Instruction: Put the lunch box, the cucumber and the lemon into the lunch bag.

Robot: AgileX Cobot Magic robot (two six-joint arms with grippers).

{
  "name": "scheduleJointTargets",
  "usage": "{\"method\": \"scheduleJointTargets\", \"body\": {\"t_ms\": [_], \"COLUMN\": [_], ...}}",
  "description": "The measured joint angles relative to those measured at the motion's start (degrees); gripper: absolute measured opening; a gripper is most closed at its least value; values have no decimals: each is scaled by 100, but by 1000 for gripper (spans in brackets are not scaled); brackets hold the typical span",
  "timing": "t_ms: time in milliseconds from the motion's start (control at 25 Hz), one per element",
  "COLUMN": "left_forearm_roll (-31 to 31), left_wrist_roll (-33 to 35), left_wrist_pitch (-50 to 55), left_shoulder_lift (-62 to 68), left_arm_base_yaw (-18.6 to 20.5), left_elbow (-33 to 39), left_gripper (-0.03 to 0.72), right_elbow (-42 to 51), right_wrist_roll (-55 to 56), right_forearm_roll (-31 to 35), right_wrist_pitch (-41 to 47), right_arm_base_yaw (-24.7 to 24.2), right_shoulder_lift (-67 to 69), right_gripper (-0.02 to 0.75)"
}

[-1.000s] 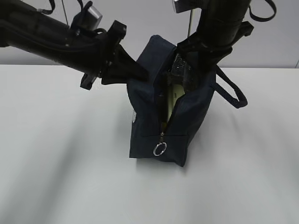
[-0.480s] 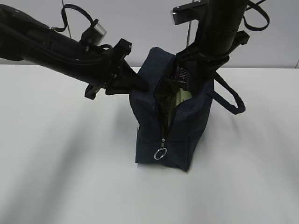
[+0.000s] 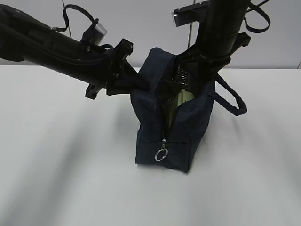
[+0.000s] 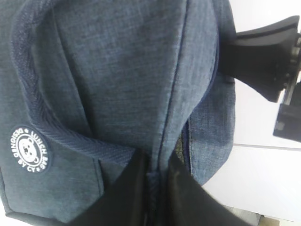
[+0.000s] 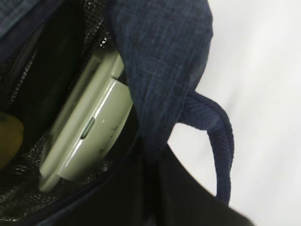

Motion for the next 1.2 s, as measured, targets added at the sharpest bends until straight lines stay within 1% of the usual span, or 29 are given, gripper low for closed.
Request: {"method": "scheduleJointTargets", "body": {"t_ms": [80,200,280,360,440,560,840,920,1200], "left_forearm_roll": [-4,-14,-26,-38,-46,-72,-132,-132,-145], "left_wrist_roll": [0,0,0,0,0,0,0,0,13], "left_wrist_pitch": [0,0,0,0,0,77,325,473,917], "left_shoulder_lift": [0,0,0,0,0,0,0,0,-76], "left_arm_base_yaw": [0,0,0,0,0,0,0,51,425], "left_elbow": [0,0,0,0,0,0,0,0,0], "left_gripper": [91,221,302,352,369,377,380,380,380], "right_elbow": [0,0,0,0,0,-68,-621,-702,-726], "right_wrist_roll": [0,0,0,15,14,14,14,14,14], "right_forearm_roll": [0,51,64,64,64,64,85,97,109], "right_wrist_pitch": [-5,-28,-32,-41,-45,-54,-54,-54,-44], "right_arm_base_yaw": [0,0,0,0,0,0,0,0,0], "right_shoulder_lift": [0,0,0,0,0,0,0,-12,-361], "right_gripper": [28,108,196,282,346,374,382,382,382]}}
